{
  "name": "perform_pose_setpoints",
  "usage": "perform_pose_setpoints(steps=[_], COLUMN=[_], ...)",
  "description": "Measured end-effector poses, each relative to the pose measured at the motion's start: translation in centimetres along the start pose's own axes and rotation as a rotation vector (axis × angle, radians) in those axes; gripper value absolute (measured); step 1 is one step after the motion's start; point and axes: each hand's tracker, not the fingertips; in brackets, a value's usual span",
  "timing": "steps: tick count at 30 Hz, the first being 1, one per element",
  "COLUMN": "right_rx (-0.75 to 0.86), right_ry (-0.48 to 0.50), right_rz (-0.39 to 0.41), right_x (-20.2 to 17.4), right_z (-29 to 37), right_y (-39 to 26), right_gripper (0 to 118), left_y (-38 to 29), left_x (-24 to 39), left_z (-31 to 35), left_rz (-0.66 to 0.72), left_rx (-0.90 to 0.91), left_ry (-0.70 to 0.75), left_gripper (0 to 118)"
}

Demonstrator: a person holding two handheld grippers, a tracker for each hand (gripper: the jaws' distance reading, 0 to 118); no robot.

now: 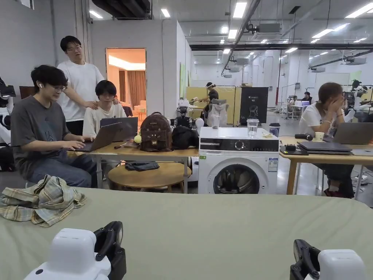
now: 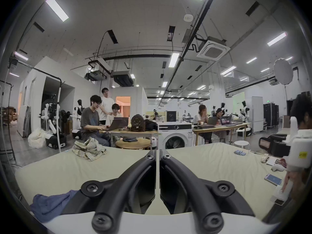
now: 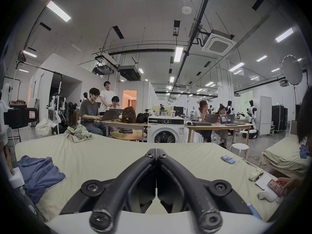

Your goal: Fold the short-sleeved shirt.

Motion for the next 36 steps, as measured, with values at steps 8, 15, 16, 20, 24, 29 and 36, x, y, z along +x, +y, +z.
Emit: perform_pose_setpoints(steps=[8,15,16,20,24,29,36], right_rx=[-0.006,-0.011,-0.012,-0.015,-0.019,-0.016,-0.016], right_ry=[0.015,0.017,0.015,0.007,0.006,0.008,0.011], right_rz=[-0.007,-0.003,-0.003,-0.003,0.002,0.008,0.011], right_x=[-0.2,-0.4,-0.4,-0.4,-0.3,-0.6,-0.9], right_z=[-0.2,-0.3,-0.4,-0.4,-0.5,-0.5,-0.5], right_y=[0.0,-0.2,-0.2,-0.2,-0.3,-0.3,-0.2], right_gripper=[0,0,0,0,0,0,0], left_y=[0.5,0.1,0.1,0.3,0.3,0.2,0.2], left_x=[0.2,0.7,0.7,0.1,-0.1,-0.2,-0.3], left_z=[-1.1,-1.4,-1.4,-1.2,-1.0,-0.9,-0.4], left_rz=[0.016,-0.025,-0.022,0.010,0.030,0.016,0.015], left_rx=[-0.021,-0.028,-0.031,-0.038,-0.030,-0.032,-0.024], left_ry=[0.020,0.080,0.077,0.058,0.046,0.044,0.048], left_gripper=[0,0,0,0,0,0,0])
